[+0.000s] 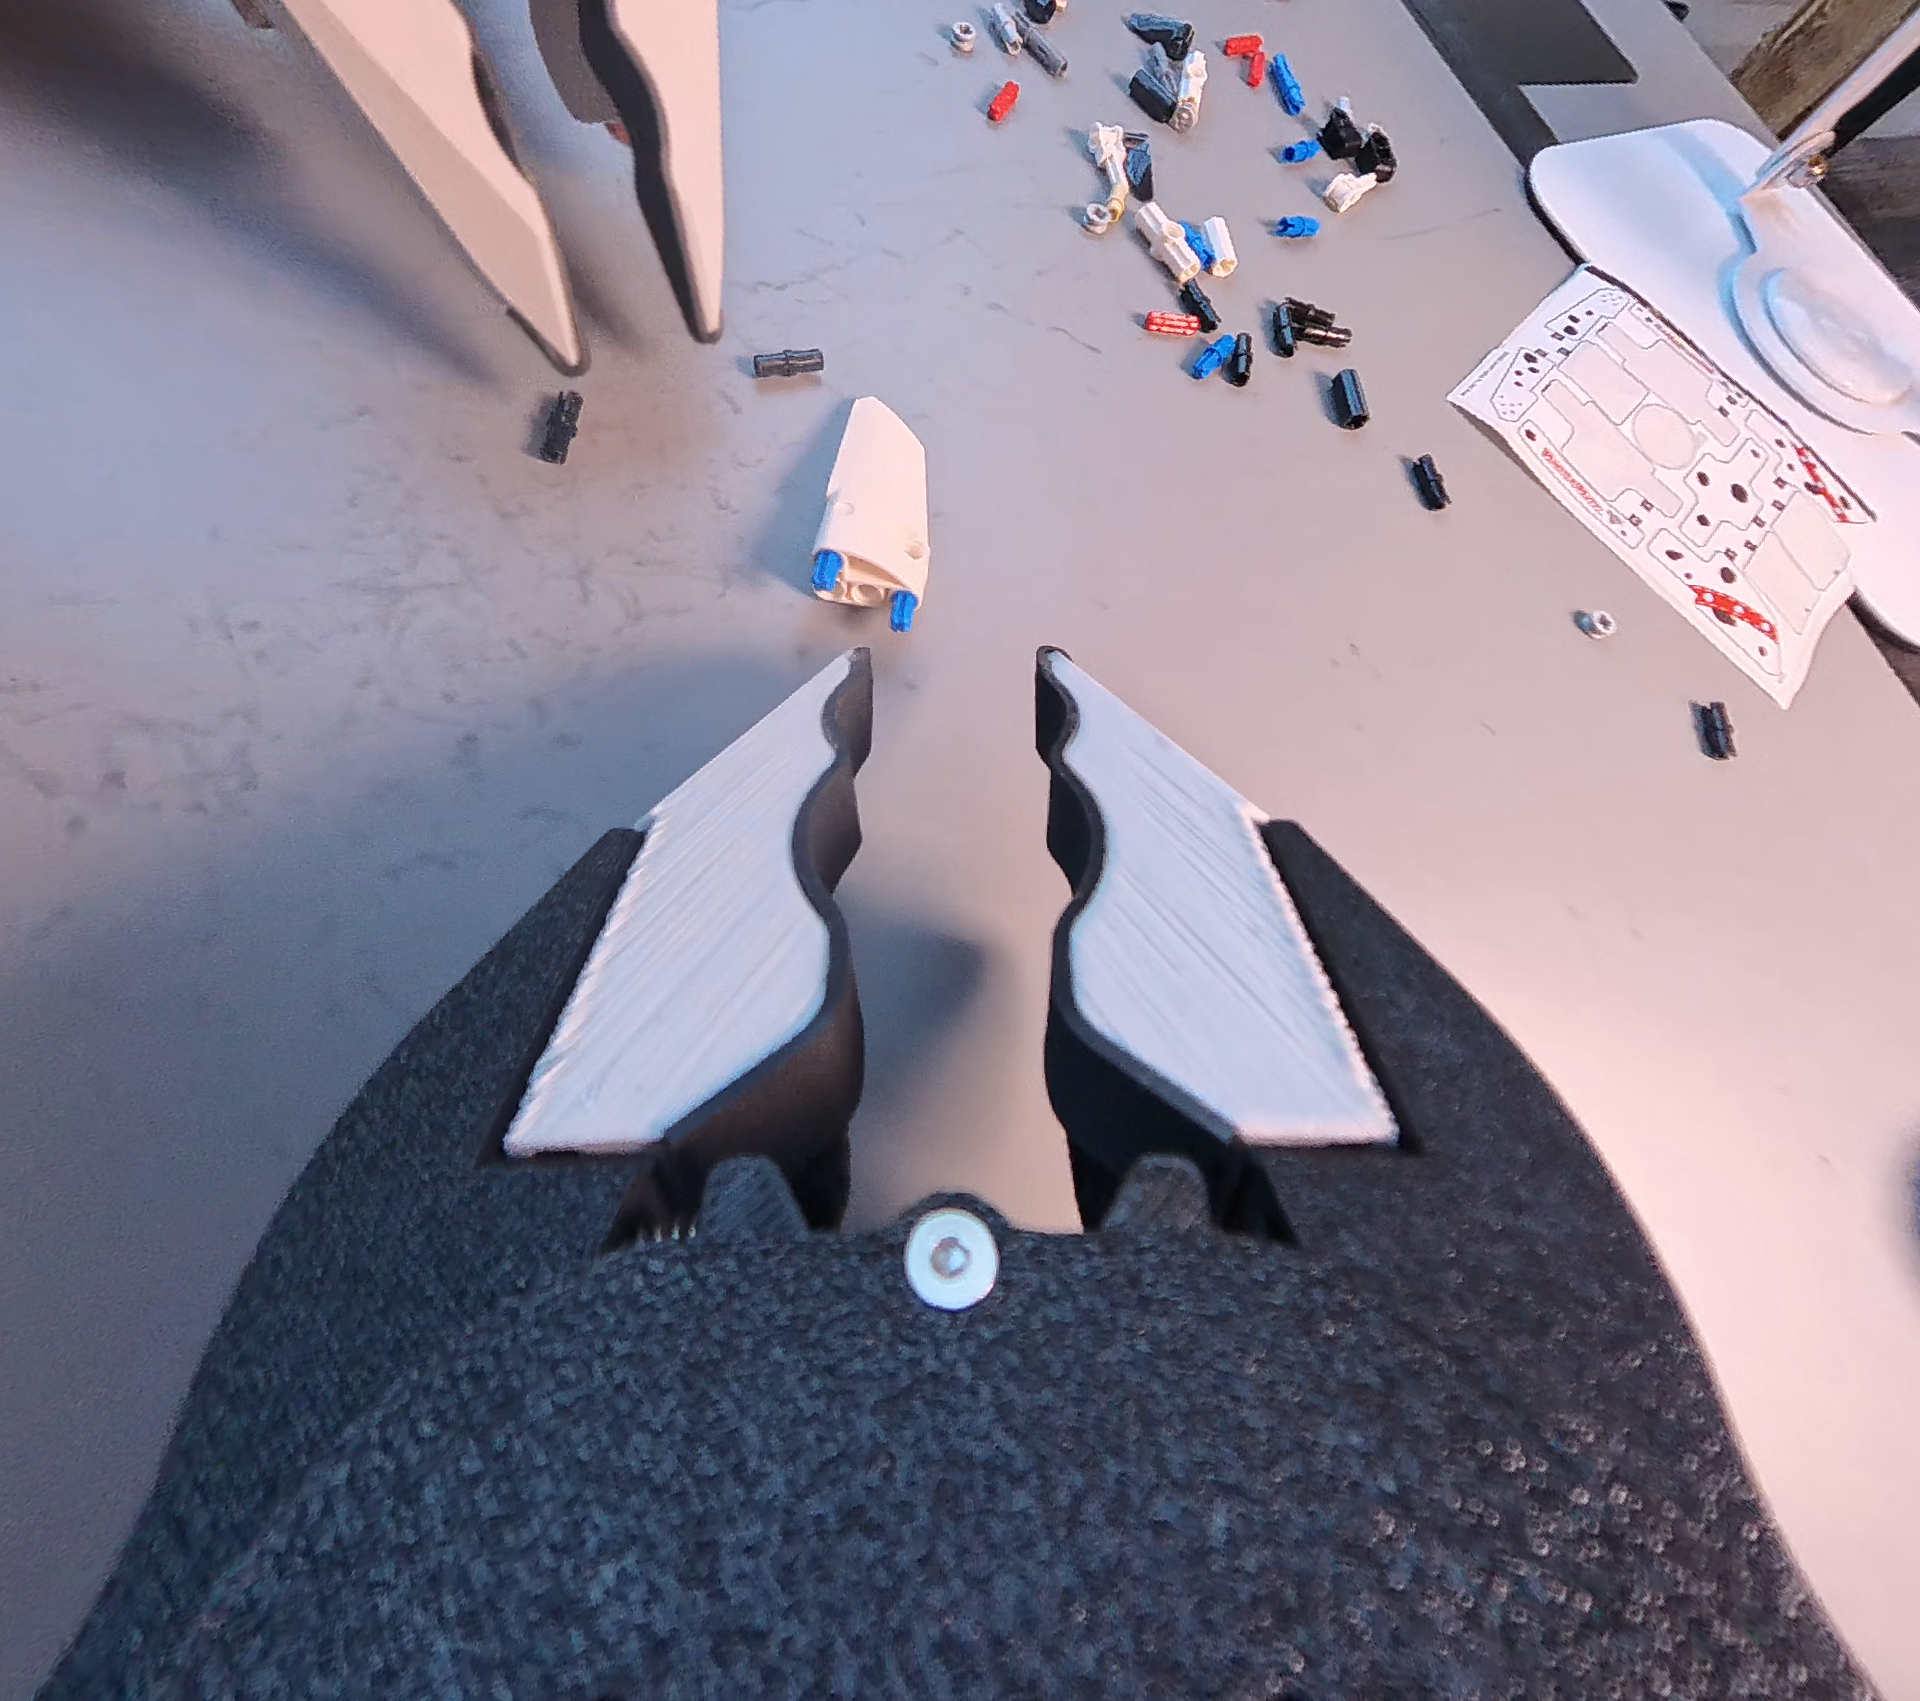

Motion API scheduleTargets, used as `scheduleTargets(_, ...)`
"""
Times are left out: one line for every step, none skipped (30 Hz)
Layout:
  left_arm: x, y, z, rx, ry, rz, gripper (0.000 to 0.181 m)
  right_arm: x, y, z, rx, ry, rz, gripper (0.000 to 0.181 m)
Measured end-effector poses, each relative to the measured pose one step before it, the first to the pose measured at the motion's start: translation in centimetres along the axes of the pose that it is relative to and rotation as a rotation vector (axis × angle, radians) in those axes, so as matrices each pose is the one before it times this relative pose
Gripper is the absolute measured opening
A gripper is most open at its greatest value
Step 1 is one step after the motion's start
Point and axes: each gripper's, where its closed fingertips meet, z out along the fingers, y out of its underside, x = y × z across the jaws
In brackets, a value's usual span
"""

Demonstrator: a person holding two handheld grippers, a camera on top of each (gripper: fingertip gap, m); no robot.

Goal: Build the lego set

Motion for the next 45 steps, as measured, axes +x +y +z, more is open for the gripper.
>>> scheduleTargets(-0.422, 0.045, -0.036, 0.0038, -0.0209, -0.0044, 0.024, -0.132, -0.052, 0.061, 0.0, -0.0009, -0.0039, 0.031)
scheduleTargets(-0.443, 0.105, 0.003, 0.0001, -0.0213, -0.0072, 0.024, -0.172, -0.072, 0.084, -0.0008, -0.002, -0.0046, 0.031)
scheduleTargets(-0.408, 0.153, 0.051, -0.0042, -0.0194, -0.0065, 0.024, -0.193, -0.112, 0.125, -0.0013, -0.003, -0.0036, 0.032)
scheduleTargets(-0.377, 0.172, 0.069, -0.0062, -0.0189, -0.0021, 0.024, -0.187, -0.123, 0.163, -0.0028, -0.0027, -0.0014, 0.032)
scheduleTargets(-0.294, 0.132, 0.07, -0.0055, -0.0149, 0.0, 0.024, -0.215, -0.122, 0.181, -0.0036, -0.0031, -0.0004, 0.033)
scheduleTargets(-0.17, 0.052, 0.051, -0.0012, -0.0081, -0.0011, 0.025, -0.209, -0.116, 0.194, -0.0049, -0.0027, 0.0022, 0.033)
scheduleTargets(-0.063, 0.003, 0.042, 0.0012, -0.0018, -0.0028, 0.025, -0.167, -0.099, 0.191, -0.006, -0.0021, 0.0064, 0.035)
scheduleTargets(-0.021, 0.004, 0.023, -0.0002, 0.0006, -0.0026, 0.025, -0.15, -0.081, 0.203, -0.0082, -0.0041, 0.0115, 0.037)
scheduleTargets(-0.07, 0.009, 0.031, -0.0015, -0.0046, -0.0012, 0.025, -0.098, -0.04, 0.235, -0.0106, -0.0052, 0.0199, 0.039)
scheduleTargets(-0.101, 0.036, 0.027, -0.0028, -0.0072, -0.0001, 0.025, -0.069, -0.047, 0.27, -0.012, -0.008, 0.0279, 0.041)
scheduleTargets(-0.053, -0.009, 0.021, -0.0014, -0.0045, -0.0001, 0.025, -0.105, -0.009, 0.286, -0.0145, -0.0126, 0.0277, 0.042)
scheduleTargets(0.02, -0.024, 0.01, 0.0003, 0.0003, -0.0005, 0.025, -0.109, 0.116, 0.313, -0.0215, -0.0142, 0.0187, 0.041)
scheduleTargets(0.001, -0.01, 0.029, -0.0003, -0.0012, -0.0004, 0.025, 0.004, 0.215, 0.334, -0.0271, -0.0066, 0.0063, 0.04)
scheduleTargets(-0.05, -0.013, 0.014, 0.0, -0.0044, 0.0, 0.025, 0.137, 0.174, 0.261, -0.0231, 0.0019, -0.001, 0.039)
scheduleTargets(0.012, 0.006, 0.044, -0.0007, -0.001, -0.0006, 0.025, 0.219, -0.135, 0.059, -0.007, 0.0024, 0.009, 0.031)
scheduleTargets(0.023, 0.012, 0.058, -0.0014, 0.0003, -0.001, 0.025, 0.257, 0.037, 0.1, -0.0153, -0.0008, 0.0136, 0.028)
scheduleTargets(0.031, 0.04, 0.093, -0.0021, -0.0003, 0.0, 0.024, 0.215, -0.022, 0.038, -0.0058, -0.0042, 0.0083, 0.023)
scheduleTargets(-0.067, 0.079, 0.12, -0.0057, -0.0054, -0.0019, 0.024, -0.014, 0.052, -0.01, -0.0079, -0.0225, 0.0125, 0.023)
scheduleTargets(-0.055, 0.138, 0.137, -0.0086, -0.0042, -0.001, 0.024, 0.02, 0.012, -0.076, -0.0048, -0.0264, 0.032, 0.023)
scheduleTargets(-0.045, -0.025, 0.071, 0.0017, -0.0049, 0.0011, 0.023, 0.057, -0.033, -0.114, -0.0008, -0.0322, 0.0523, 0.023)
scheduleTargets(0.0, -0.022, 0.038, -0.0001, -0.0006, -0.0018, 0.022, 0.065, -0.082, -0.155, 0.0048, -0.0358, 0.0554, 0.023)
scheduleTargets(-0.037, -0.044, 0.037, 0.0009, -0.0023, -0.003, 0.022, 0.091, -0.086, -0.154, 0.0089, -0.0322, 0.0523, 0.023)
scheduleTargets(-0.036, -0.019, 0.037, -0.0006, -0.0027, -0.0026, 0.021, 0.091, -0.08, -0.149, 0.0095, -0.029, 0.047, 0.023)
scheduleTargets(-0.067, -0.018, 0.028, 0.0005, -0.0047, -0.0019, 0.02, 0.074, -0.076, -0.149, 0.0096, -0.0234, 0.0387, 0.023)
scheduleTargets(-0.079, -0.024, 0.022, 0.0004, -0.0065, -0.0008, 0.019, 0.038, -0.069, -0.113, 0.009, -0.017, 0.0272, 0.023)
scheduleTargets(-0.098, -0.01, 0.027, -0.0001, -0.009, 0.0003, 0.017, 0.013, -0.032, -0.07, 0.0058, -0.0079, 0.0127, 0.023)
scheduleTargets(-0.091, 0.005, 0.019, -0.0012, -0.0093, 0.0018, 0.016, 0.007, -0.008, -0.018, 0.0027, 0.0019, 0.0001, 0.023)
scheduleTargets(-0.021, -0.009, 0.021, -0.0015, -0.0058, 0.0028, 0.015, -0.013, 0.024, 0.018, -0.0005, 0.0107, -0.0101, 0.023)
scheduleTargets(-0.01, -0.005, 0.015, -0.0013, -0.0047, 0.0008, 0.015, -0.019, 0.039, 0.051, -0.0021, 0.0187, -0.0196, 0.023)
scheduleTargets(-0.006, -0.005, 0.01, -0.0006, -0.0037, -0.0016, 0.015, 0.018, 0.035, 0.067, -0.001, 0.0265, -0.0264, 0.023)
scheduleTargets(-0.006, -0.019, 0.016, 0.0004, -0.0029, -0.003, 0.015, 0.031, 0.036, 0.069, 0.0, 0.0299, -0.027, 0.023)
scheduleTargets(-0.006, -0.007, 0.014, 0.001, -0.0028, -0.0016, 0.015, 0.015, 0.06, 0.059, -0.0013, 0.0287, -0.0242, 0.023)
scheduleTargets(-0.007, -0.016, 0.011, 0.0006, -0.0021, -0.0007, 0.015, 0.023, 0.049, 0.024, 0.0007, 0.0291, -0.0216, 0.023)
scheduleTargets(-0.01, 0.008, -0.007, -0.0001, -0.0002, 0.0017, 0.015, 0.016, 0.128, 0.006, -0.0035, 0.0293, -0.0256, 0.023)
scheduleTargets(-0.008, 0.007, 0.004, 0.0005, 0.0018, -0.0011, 0.015, -0.063, 0.171, -0.017, -0.0042, 0.0242, -0.0281, 0.023)
scheduleTargets(-0.009, 0.006, -0.007, 0.0019, 0.0028, -0.0033, 0.015, -0.104, 0.178, -0.038, -0.0042, 0.0194, -0.0212, 0.023)
scheduleTargets(-0.04, 0.023, -0.024, 0.0019, 0.0027, -0.0022, 0.014, -0.12, 0.145, -0.06, -0.0027, 0.0142, -0.0141, 0.023)
scheduleTargets(-0.101, 0.04, -0.047, 0.0006, -0.0003, -0.0019, 0.013, -0.127, 0.148, -0.081, -0.0029, 0.0084, -0.0107, 0.023)
scheduleTargets(-0.125, 0.05, -0.052, -0.0001, -0.0021, -0.002, 0.012, -0.094, 0.129, -0.087, -0.0016, 0.0063, -0.0084, 0.023)
scheduleTargets(-0.122, 0.046, -0.038, 0.0004, -0.0014, -0.0031, 0.011, -0.032, 0.132, -0.087, -0.0018, 0.0071, -0.0055, 0.023)
scheduleTargets(-0.076, 0.02, -0.027, 0.0006, -0.0006, -0.0048, 0.01, 0.005, 0.127, -0.079, -0.0023, 0.0074, -0.0057, 0.023)
scheduleTargets(-0.108, 0.024, -0.023, -0.0004, -0.0037, -0.0027, 0.009, 0.015, 0.113, -0.071, -0.0028, 0.0049, -0.0042, 0.023)
scheduleTargets(-0.079, 0.024, -0.031, -0.0011, -0.0041, 0.0, 0.009, -0.01, 0.071, -0.053, -0.001, 0.0022, -0.0014, 0.023)
scheduleTargets(-0.083, 0.032, -0.035, -0.0017, -0.0045, -0.0004, 0.009, 0.007, 0.048, -0.045, -0.0005, 0.0016, -0.0004, 0.023)
scheduleTargets(-0.13, 0.043, -0.044, -0.002, -0.0073, -0.0016, 0.011, 0.005, 0.04, -0.023, -0.0004, 0.0013, -0.0003, 0.023)
